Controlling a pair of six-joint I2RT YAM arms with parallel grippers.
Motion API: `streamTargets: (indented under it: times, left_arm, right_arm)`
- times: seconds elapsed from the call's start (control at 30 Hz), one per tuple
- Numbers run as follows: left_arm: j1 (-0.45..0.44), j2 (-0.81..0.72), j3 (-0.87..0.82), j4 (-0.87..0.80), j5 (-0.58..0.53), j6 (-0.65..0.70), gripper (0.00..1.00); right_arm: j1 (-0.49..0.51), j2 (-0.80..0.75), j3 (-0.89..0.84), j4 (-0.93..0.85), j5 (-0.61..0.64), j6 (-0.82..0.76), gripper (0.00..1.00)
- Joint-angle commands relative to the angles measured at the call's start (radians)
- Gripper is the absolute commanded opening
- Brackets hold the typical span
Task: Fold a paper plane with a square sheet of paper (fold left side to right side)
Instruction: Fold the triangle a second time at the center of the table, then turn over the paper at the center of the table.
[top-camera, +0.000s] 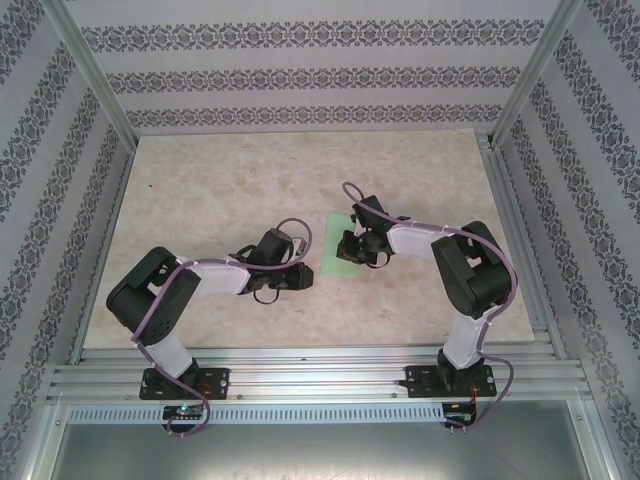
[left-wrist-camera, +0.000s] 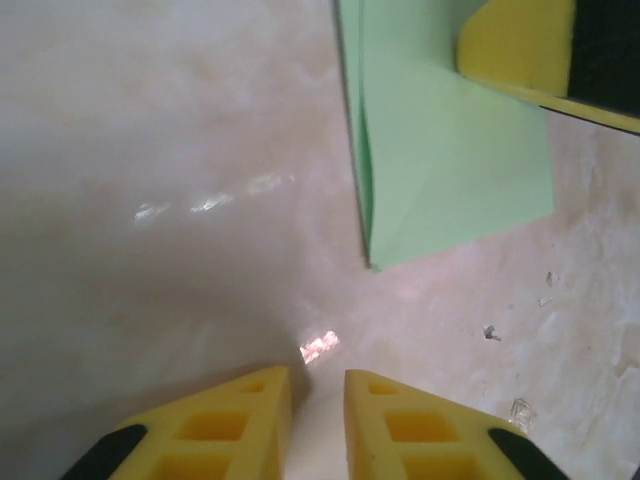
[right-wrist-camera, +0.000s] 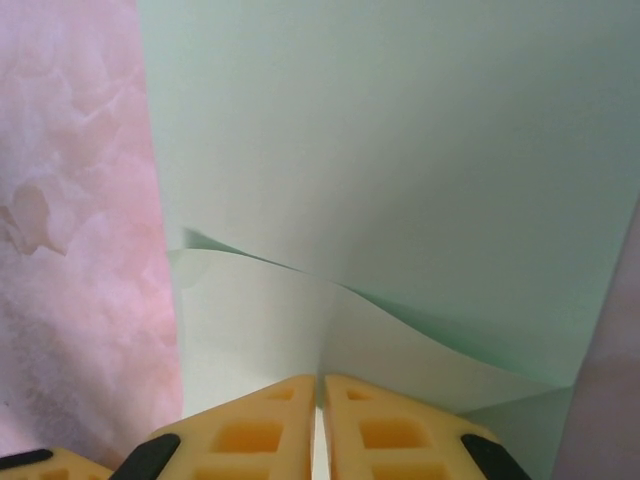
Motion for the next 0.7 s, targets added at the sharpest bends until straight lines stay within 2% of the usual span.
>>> streamTargets:
  times: [0.0,0.03,0.23,0.37,0.67]
  left_arm:
    - [0.038,-0.022,0.014,-0.069,0.055,-0.018,0.32]
    - [0.045,-0.017,0.028,-0.056,0.072,-0.024,0.36]
    - [0.067,0.053,0.1,0.029,0.151,-0.069,0.47]
    - [0.065,0.116,0.142,0.087,0.192,-0.093,0.51]
    - [0.065,0.232,0.21,0.142,0.241,-0.118,0.53]
  right_arm:
    - [-0.006,-0.073,-0.006,-0.025,0.018,-0.016,0.16]
    - [-0.009,-0.093,-0.009,-0.028,0.023,-0.017,0.18]
    - [-0.05,-0.191,-0.052,-0.052,0.046,-0.035,0.3]
    - [-0.074,-0.206,-0.093,-0.021,0.022,-0.033,0.36]
    - [-0.094,-0.203,-0.144,0.029,-0.007,-0.022,0.37]
